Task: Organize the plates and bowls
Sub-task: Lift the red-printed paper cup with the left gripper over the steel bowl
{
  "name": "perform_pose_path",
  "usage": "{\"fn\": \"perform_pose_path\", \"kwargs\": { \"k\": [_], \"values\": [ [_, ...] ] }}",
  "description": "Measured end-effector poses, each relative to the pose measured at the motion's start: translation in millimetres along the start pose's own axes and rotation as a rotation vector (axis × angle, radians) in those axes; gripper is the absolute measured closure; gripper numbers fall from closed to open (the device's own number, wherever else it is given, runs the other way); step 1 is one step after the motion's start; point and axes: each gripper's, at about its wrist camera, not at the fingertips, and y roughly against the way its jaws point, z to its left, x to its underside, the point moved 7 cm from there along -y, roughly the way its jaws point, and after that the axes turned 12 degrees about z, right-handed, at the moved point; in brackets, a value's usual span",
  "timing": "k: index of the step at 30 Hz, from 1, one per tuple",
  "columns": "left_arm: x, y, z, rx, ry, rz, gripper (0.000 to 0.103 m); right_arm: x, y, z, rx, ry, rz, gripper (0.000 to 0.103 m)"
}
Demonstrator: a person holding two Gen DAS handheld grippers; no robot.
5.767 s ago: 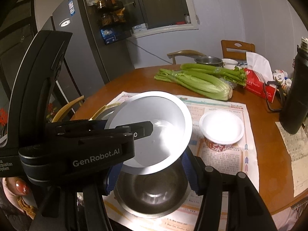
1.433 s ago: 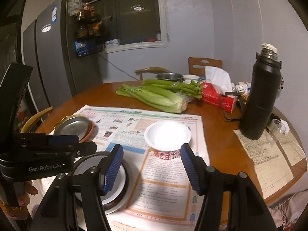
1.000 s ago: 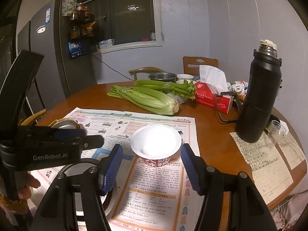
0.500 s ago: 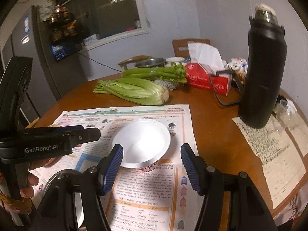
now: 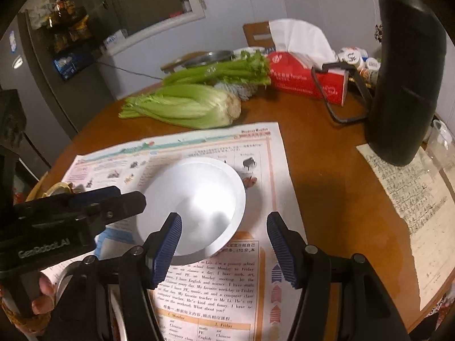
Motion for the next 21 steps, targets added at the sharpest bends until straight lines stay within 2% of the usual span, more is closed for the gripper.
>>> {"fn": "perform_pose_path", "kwargs": {
  "k": [6,21],
  "values": [
    [-2.1,-12.4,9.0,-0.014,0.025,0.029,0.055,2.8,-19.9,8.9,0.001,0.029,0.058,0.041],
    [3.4,-28.1,10.2,0.028,0.03,0.082,0.055,11.3,-31.5,51.6,-0.128,0.119,0.1,0.04]
  ]
}}
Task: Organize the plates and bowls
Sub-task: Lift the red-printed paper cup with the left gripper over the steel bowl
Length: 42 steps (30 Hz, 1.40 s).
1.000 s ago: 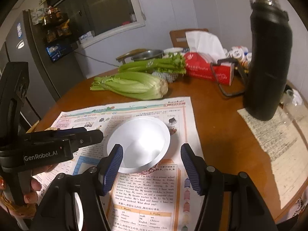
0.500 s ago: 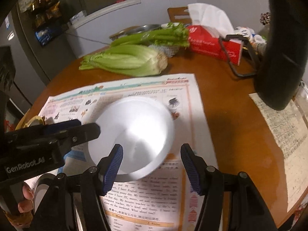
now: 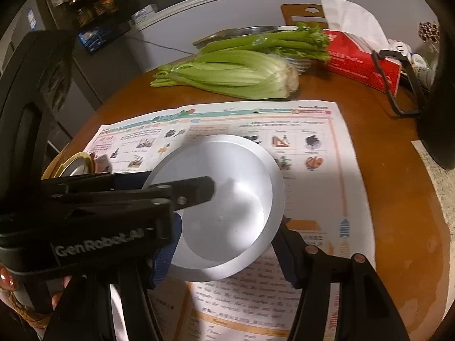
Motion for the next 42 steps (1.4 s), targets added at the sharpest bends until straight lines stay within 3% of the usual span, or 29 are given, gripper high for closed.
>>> {"fn": "perform_pose_path", "kwargs": {
  "k": [42],
  "values": [
    [62.7,114.4,1.3,-0.025,0.008,-0.234,0.055,23.3,81.2,80.5,0.026,0.161,-0.162,0.04]
  ]
}}
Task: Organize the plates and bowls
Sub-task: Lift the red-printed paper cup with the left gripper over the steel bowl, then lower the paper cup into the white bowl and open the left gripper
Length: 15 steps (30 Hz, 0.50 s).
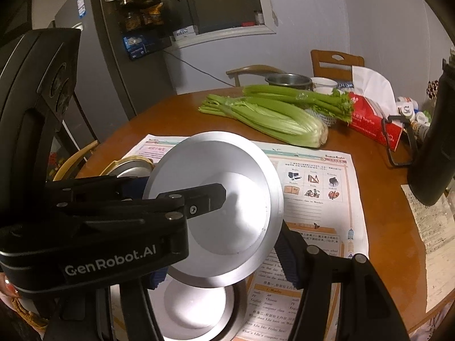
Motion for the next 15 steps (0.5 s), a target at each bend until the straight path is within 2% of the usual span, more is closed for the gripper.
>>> {"fn": "perform_pose_path", "kwargs": {
  "k": [15],
  "values": [
    [24.3,50.7,0.0,-0.023,-0.003,-0.062,0.055,10.2,37.6,36.7,-0.004,0.063,-0.05,0.04]
  ]
}}
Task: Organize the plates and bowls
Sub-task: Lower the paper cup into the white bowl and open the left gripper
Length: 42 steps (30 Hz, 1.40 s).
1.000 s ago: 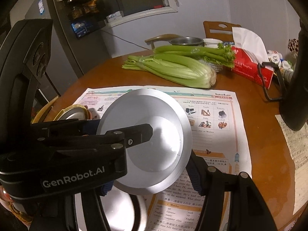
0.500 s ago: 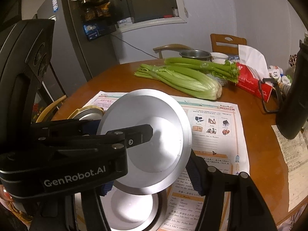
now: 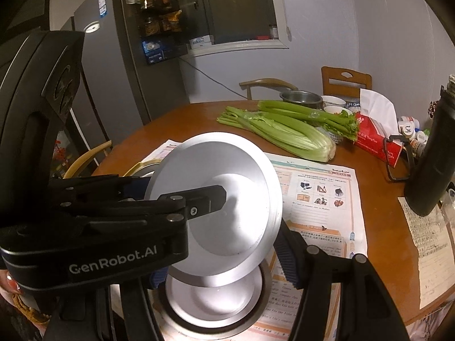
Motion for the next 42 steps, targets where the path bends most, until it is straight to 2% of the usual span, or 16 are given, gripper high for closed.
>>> {"fn": "perform_pose_path", "kwargs": {
  "k": [13,30,42],
  "values": [
    [17.9,19.9,1.1,-0.01,0.006,-0.016,0.055,9.6,17.7,20.3,0.003,0.04,-0.009,0.04],
    [58.3,-27.0,4.5,-0.026,0.028,0.106,0.055,52.4,-14.5,19.1,-0.027,0.045,0.103,0.04],
    [64.1,-44.0,4.9,-0.056,0.032,0.137,0.055,64.6,-25.6,11.6,-0.023,0.039,0.132,0.04]
  ]
}}
